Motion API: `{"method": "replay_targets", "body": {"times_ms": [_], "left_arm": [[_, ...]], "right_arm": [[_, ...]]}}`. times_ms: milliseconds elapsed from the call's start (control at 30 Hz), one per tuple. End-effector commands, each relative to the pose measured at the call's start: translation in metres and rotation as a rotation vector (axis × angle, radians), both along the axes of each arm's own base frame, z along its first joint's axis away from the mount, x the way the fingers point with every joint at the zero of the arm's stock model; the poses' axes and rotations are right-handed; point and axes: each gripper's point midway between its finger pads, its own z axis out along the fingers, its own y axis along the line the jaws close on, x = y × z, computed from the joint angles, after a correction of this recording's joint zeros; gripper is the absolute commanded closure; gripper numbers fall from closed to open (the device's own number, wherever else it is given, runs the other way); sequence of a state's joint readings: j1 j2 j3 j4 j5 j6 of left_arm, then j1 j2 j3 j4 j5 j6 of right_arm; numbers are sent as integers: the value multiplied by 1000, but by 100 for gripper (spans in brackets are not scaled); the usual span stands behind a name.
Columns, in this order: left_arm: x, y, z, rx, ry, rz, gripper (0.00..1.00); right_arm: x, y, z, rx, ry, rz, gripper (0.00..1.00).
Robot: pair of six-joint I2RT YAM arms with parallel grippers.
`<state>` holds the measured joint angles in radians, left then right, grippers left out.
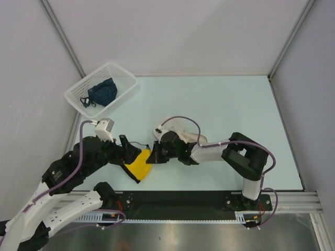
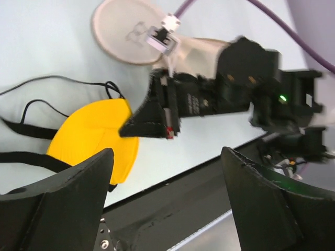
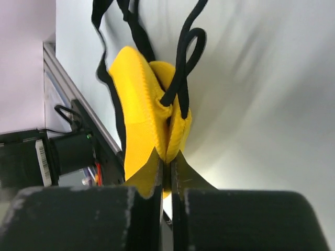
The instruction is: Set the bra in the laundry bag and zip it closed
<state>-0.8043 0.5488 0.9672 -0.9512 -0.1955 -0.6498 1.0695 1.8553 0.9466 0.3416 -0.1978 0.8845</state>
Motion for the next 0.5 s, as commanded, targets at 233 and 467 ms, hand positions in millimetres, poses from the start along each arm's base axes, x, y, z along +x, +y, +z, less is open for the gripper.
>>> {"method": "replay_targets", "body": {"times_ms": [233,467], "left_arm": [[-23,-61,102,-192,-315,-444,6],[6,-87,130,-132,-384,-487,3]], "right_arm": [[-9,-98,153,195,-172,300,100],[-48,-143,211,250,-262,452,100]]}}
